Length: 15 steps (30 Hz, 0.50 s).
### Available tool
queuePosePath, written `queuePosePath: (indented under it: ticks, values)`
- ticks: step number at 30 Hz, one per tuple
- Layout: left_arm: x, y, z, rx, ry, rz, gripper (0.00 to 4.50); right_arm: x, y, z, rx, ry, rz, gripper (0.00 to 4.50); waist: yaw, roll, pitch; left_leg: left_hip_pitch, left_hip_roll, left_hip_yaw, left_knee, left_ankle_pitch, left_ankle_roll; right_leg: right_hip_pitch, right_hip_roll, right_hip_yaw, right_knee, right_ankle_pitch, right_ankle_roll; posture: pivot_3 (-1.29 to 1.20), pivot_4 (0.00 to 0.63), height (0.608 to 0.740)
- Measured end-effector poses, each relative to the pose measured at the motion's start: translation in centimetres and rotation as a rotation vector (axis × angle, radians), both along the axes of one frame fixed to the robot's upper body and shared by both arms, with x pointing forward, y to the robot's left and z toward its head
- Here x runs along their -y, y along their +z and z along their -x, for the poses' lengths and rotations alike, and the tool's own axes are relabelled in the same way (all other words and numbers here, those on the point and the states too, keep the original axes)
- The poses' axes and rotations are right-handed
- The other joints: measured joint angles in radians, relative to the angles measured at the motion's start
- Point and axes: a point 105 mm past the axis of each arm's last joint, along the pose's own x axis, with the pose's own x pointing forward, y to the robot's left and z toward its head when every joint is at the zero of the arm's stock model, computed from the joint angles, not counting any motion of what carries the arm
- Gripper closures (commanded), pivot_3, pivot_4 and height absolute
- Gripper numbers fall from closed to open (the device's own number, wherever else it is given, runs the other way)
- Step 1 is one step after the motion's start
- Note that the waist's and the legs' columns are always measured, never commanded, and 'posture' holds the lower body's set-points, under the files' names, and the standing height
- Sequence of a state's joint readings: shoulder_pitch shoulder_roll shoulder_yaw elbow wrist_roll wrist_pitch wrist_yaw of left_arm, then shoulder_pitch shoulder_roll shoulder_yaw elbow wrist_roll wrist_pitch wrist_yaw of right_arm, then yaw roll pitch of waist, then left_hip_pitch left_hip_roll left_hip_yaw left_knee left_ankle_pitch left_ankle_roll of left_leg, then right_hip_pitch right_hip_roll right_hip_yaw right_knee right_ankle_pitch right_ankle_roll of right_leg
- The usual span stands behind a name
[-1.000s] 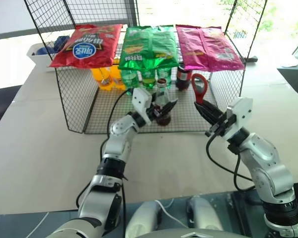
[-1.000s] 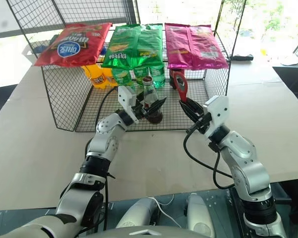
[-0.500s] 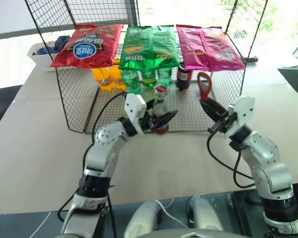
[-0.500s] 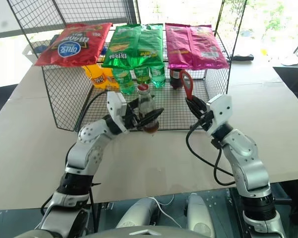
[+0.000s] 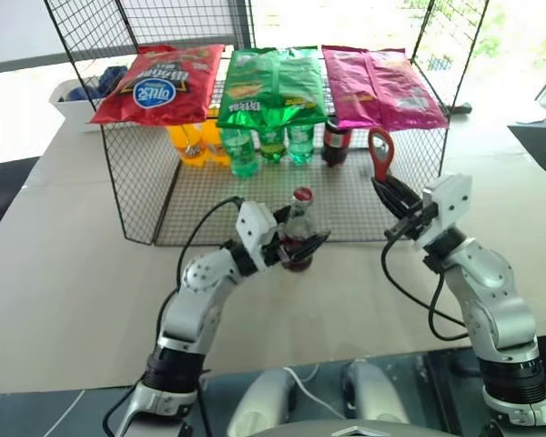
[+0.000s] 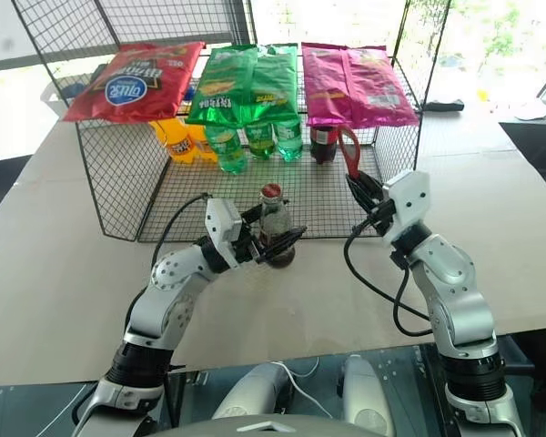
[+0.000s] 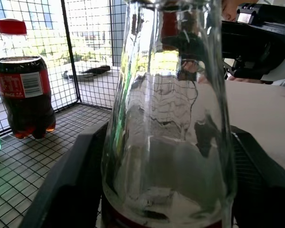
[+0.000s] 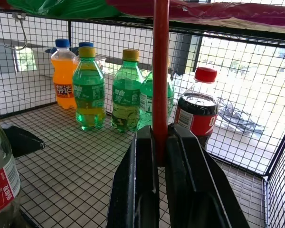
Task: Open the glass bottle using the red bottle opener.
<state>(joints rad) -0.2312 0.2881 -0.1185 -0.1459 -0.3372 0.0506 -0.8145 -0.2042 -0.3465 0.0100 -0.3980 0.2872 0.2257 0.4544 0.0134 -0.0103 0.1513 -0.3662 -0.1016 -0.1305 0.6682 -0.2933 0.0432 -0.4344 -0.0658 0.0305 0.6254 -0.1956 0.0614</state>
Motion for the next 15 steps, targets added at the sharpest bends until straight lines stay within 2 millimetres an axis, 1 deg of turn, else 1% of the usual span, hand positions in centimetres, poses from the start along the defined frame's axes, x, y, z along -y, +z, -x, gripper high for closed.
queuePosePath:
  ticks: [10, 15]
  values:
    - [0.0, 0.6, 0.1, 0.037, 0.001, 0.014, 0.05, -0.8, -0.1, 0.0, 0.017, 0.036, 0.050, 4.50, 0.000, 0.000, 0.000, 0.000, 0.000, 0.000, 0.000, 0.000, 0.000, 0.001, 0.000, 0.000, 0.000, 0.000, 0.000, 0.00, 0.150, 0.734]
    - [0.2, 1.9, 0.5, 0.081, -0.011, 0.039, 0.05, -1.0, -0.3, 0.1, 0.017, 0.046, 0.061, 4.50, 0.000, 0.000, 0.000, 0.001, 0.000, 0.000, 0.000, 0.000, 0.000, 0.001, 0.000, 0.000, 0.000, 0.000, 0.000, 0.00, 0.150, 0.734]
